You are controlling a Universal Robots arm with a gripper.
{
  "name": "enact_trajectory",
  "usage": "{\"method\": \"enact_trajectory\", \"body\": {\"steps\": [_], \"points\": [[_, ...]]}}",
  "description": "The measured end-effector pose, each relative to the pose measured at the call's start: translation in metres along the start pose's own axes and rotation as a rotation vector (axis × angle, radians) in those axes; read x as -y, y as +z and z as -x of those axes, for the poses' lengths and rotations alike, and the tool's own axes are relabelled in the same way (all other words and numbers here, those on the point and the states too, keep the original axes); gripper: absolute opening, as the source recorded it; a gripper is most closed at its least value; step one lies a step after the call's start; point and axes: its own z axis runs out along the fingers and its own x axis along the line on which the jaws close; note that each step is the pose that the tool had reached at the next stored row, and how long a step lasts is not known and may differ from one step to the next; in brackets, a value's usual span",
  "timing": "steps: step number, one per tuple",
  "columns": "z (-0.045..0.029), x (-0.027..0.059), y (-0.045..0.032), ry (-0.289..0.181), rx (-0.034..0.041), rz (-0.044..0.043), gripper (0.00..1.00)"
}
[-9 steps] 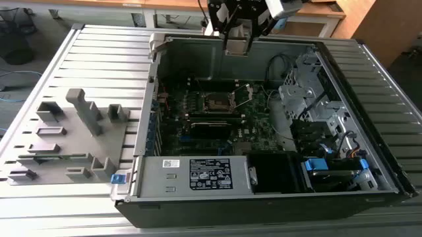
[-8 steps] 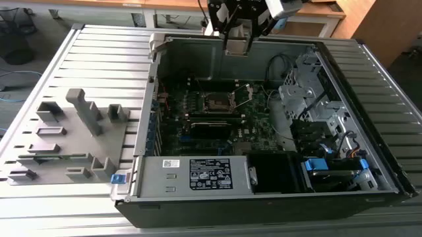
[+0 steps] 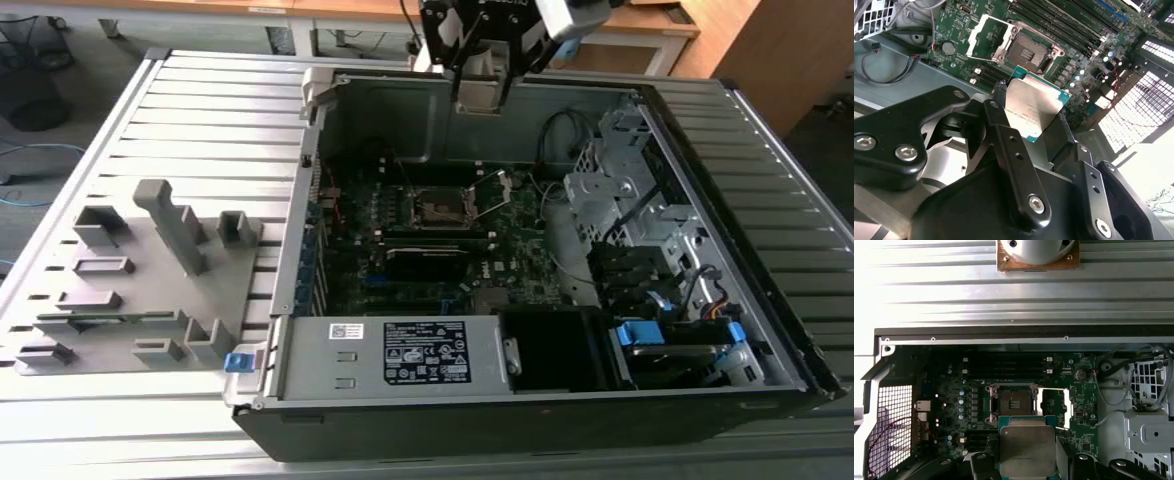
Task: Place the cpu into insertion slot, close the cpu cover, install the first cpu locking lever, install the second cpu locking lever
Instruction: 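Place the cpu into insertion slot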
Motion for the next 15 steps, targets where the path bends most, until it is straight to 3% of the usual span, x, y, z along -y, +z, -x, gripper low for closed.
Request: {"method": "enact_trajectory", "body": {"steps": [15], "points": [[0.0001,0.0004,0.0039,0.0,0.0001,-0.0028,0.54]]}}
